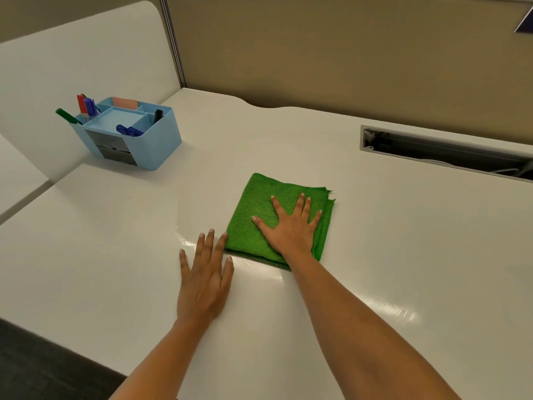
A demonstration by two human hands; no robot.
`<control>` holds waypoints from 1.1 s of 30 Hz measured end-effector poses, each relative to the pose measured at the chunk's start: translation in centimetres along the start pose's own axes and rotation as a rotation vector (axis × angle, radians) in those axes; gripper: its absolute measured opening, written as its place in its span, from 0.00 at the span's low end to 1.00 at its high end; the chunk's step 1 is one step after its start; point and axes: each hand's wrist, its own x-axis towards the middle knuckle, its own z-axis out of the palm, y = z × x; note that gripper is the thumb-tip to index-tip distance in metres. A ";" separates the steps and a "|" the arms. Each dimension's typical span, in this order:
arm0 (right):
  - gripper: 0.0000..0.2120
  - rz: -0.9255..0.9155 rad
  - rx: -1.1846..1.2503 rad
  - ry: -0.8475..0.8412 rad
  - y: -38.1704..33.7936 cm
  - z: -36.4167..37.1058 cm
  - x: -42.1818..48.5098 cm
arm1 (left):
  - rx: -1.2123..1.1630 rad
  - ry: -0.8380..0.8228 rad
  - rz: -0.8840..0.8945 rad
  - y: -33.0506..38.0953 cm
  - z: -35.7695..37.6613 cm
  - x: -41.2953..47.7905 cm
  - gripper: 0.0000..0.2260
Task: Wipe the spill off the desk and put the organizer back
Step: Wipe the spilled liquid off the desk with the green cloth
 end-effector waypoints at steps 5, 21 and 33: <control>0.37 -0.006 0.003 0.008 0.0 0.1 -0.2 | 0.014 -0.012 -0.001 0.0 0.0 0.0 0.32; 0.31 -0.123 0.018 -0.041 0.9 -0.3 -2.8 | -0.045 -0.016 -0.017 0.1 -0.4 -0.3 0.24; 0.37 -0.237 0.127 -0.165 -1.7 -3.4 -2.1 | -0.139 0.101 -0.183 -1.4 -4.2 4.1 0.23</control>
